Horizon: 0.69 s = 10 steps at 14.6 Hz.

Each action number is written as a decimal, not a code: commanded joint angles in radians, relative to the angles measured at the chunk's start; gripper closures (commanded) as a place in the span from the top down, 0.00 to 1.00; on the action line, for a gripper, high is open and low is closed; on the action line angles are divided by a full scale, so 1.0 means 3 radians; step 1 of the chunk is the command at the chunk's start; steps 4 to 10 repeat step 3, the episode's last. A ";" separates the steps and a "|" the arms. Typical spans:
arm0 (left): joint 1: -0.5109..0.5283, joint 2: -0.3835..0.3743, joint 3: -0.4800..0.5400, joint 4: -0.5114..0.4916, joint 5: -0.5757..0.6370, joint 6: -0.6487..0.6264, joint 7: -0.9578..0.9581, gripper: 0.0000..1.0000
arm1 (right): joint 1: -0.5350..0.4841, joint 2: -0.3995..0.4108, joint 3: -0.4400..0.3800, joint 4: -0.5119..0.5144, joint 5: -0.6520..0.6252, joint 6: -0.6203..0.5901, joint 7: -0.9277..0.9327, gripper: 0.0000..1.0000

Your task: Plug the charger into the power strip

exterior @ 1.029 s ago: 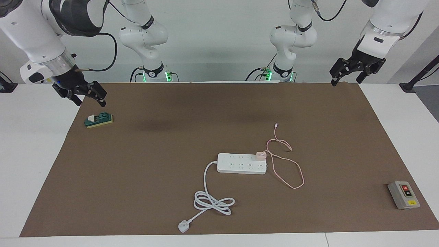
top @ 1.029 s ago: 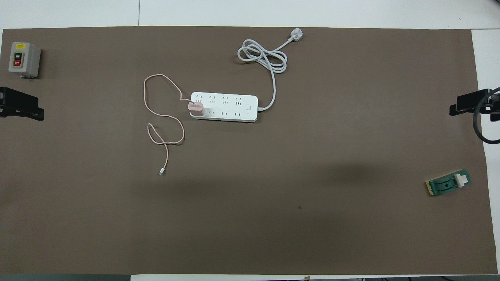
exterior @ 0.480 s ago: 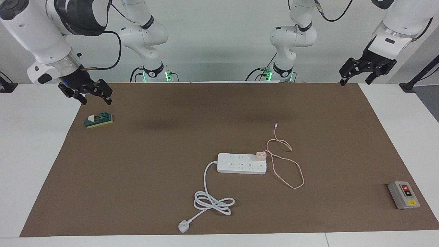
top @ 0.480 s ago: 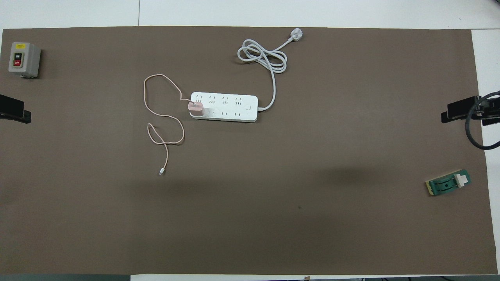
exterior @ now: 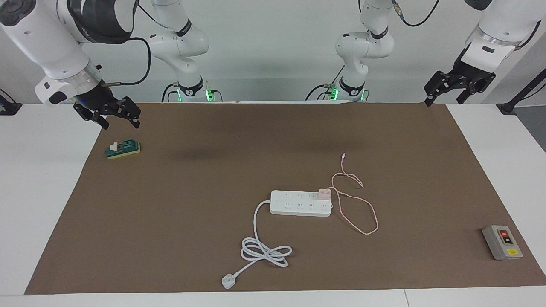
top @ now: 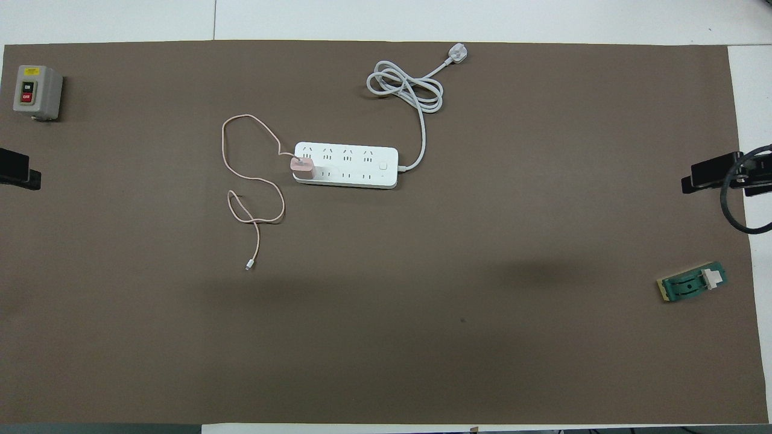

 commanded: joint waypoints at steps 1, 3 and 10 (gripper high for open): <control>0.0103 -0.0051 -0.0037 -0.0014 -0.0029 -0.0169 0.0036 1.00 | 0.0001 -0.0020 0.0007 0.0018 -0.0030 -0.0042 -0.0059 1.00; 0.0113 -0.0041 -0.0042 -0.0008 -0.0023 -0.0180 -0.0005 1.00 | 0.0001 -0.0020 0.0007 0.0018 -0.0030 -0.0037 -0.0064 1.00; 0.0113 -0.0041 -0.0042 -0.0008 -0.0023 -0.0180 -0.0005 1.00 | 0.0001 -0.0020 0.0007 0.0018 -0.0030 -0.0037 -0.0064 1.00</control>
